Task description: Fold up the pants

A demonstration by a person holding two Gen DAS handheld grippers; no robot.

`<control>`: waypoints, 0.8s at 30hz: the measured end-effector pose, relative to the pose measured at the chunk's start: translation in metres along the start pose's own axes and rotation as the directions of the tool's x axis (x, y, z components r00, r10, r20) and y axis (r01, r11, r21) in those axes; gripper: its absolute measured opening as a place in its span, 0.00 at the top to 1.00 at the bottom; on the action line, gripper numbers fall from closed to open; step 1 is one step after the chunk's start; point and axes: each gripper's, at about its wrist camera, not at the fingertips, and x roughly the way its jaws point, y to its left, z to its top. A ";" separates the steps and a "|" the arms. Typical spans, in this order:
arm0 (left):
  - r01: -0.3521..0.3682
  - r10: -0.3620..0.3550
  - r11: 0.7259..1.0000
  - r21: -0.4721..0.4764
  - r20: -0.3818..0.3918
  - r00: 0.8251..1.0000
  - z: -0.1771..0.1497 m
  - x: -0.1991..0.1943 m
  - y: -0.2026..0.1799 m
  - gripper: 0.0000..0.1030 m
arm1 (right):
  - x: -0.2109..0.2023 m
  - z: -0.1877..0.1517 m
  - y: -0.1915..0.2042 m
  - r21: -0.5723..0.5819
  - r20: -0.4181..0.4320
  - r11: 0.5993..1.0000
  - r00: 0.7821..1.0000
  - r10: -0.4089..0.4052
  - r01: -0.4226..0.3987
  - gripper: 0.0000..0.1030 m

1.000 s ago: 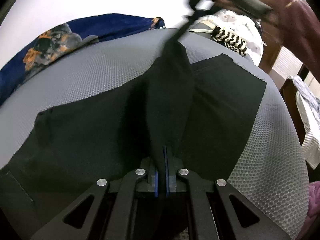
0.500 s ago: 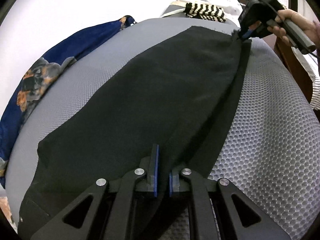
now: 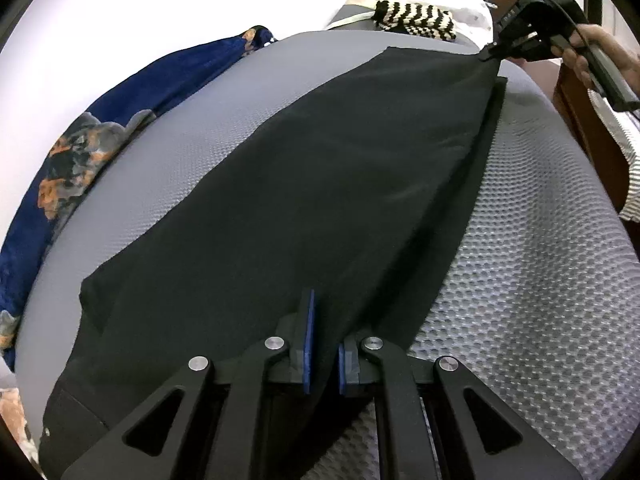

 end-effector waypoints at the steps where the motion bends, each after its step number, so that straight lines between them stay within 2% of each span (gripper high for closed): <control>1: 0.000 0.000 1.000 0.008 0.001 1.000 -0.001 0.000 -0.001 0.91 | -0.002 -0.003 0.001 -0.005 0.004 1.000 1.000 -0.010 0.010 0.97; 8: 0.012 -0.012 0.999 0.031 0.000 1.000 -0.004 0.001 -0.003 0.91 | 0.014 -0.017 -0.011 0.021 -0.027 0.998 0.998 -0.060 0.060 0.98; 10: 0.016 -0.016 1.000 0.024 -0.012 1.000 -0.003 0.000 -0.001 0.87 | 0.016 -0.018 -0.013 0.026 -0.018 0.998 0.998 -0.063 0.063 0.99; 11: 0.021 -0.020 1.000 0.007 -0.020 1.000 -0.003 0.000 0.002 0.80 | 0.016 -0.017 -0.012 0.020 -0.022 0.998 0.998 -0.066 0.066 0.99; 12: 0.030 -0.031 1.000 -0.008 -0.026 0.999 -0.002 -0.001 0.004 0.69 | 0.015 -0.016 -0.011 0.007 -0.031 0.998 0.997 -0.068 0.069 0.95; 13: 0.044 -0.044 0.999 -0.021 -0.029 0.999 -0.002 -0.003 0.006 0.62 | 0.014 -0.015 -0.010 -0.002 -0.031 0.997 0.996 -0.082 0.082 0.89; 14: 0.060 -0.061 0.998 -0.035 -0.024 0.998 -0.002 -0.007 0.008 0.48 | 0.011 -0.015 -0.009 -0.015 -0.028 0.993 0.993 -0.116 0.115 0.72; 15: 0.078 -0.078 0.996 -0.052 -0.006 0.997 -0.002 -0.014 0.010 0.42 | 0.009 -0.014 -0.008 -0.028 -0.023 0.987 0.987 -0.160 0.159 0.61; 16: 0.099 -0.098 0.993 -0.064 0.016 0.995 -0.002 -0.021 0.012 0.41 | 0.004 -0.013 -0.007 -0.038 -0.006 0.977 0.978 -0.208 0.208 0.55; 20: 0.148 -0.132 0.971 -0.189 0.099 0.986 -0.004 -0.046 0.039 0.38 | -0.014 -0.007 -0.003 -0.067 0.042 0.964 0.966 -0.254 0.257 0.55; 22: 0.114 -0.082 0.953 -0.281 0.124 0.989 -0.008 -0.051 0.062 0.38 | -0.024 -0.001 0.016 -0.111 0.088 0.961 0.965 -0.246 0.255 0.55; 24: 0.039 0.003 0.930 -0.365 0.112 0.994 -0.014 -0.051 0.086 0.38 | -0.026 0.004 0.046 -0.188 0.099 0.959 0.975 -0.198 0.213 0.55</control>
